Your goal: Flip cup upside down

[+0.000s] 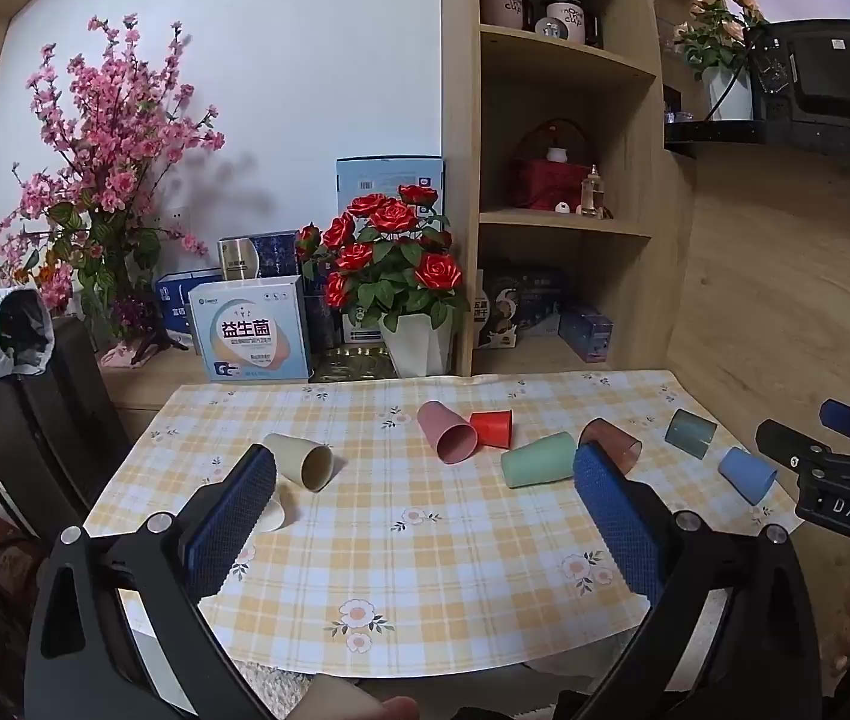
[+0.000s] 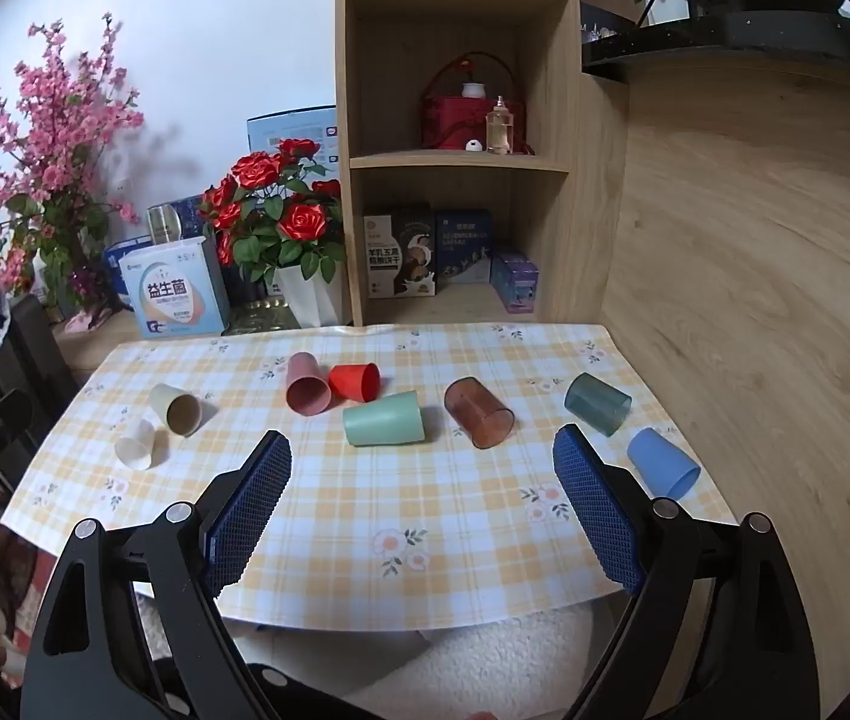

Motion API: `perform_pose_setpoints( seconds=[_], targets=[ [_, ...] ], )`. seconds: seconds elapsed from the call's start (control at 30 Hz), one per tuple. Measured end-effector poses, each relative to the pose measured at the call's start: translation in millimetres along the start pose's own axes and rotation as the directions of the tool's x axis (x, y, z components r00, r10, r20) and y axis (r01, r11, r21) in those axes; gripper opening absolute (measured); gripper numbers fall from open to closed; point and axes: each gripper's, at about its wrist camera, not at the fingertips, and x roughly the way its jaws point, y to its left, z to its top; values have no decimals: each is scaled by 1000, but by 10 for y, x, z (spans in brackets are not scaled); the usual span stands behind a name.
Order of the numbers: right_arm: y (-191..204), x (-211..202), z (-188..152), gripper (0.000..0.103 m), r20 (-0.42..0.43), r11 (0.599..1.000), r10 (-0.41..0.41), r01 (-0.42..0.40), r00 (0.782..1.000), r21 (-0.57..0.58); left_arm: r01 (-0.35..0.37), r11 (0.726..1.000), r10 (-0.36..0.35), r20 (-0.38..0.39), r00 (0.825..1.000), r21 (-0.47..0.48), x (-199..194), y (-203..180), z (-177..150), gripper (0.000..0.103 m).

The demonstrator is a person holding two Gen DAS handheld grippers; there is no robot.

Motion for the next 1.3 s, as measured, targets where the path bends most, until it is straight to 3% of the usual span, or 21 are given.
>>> perform_pose_setpoints(
  seconds=[1.3],
  targets=[
    [4,-3,-2,86,-6,1000,5,-5,1000,6,2,1000,-3,12,1000,3,-52,143,-20,97]
  ],
)
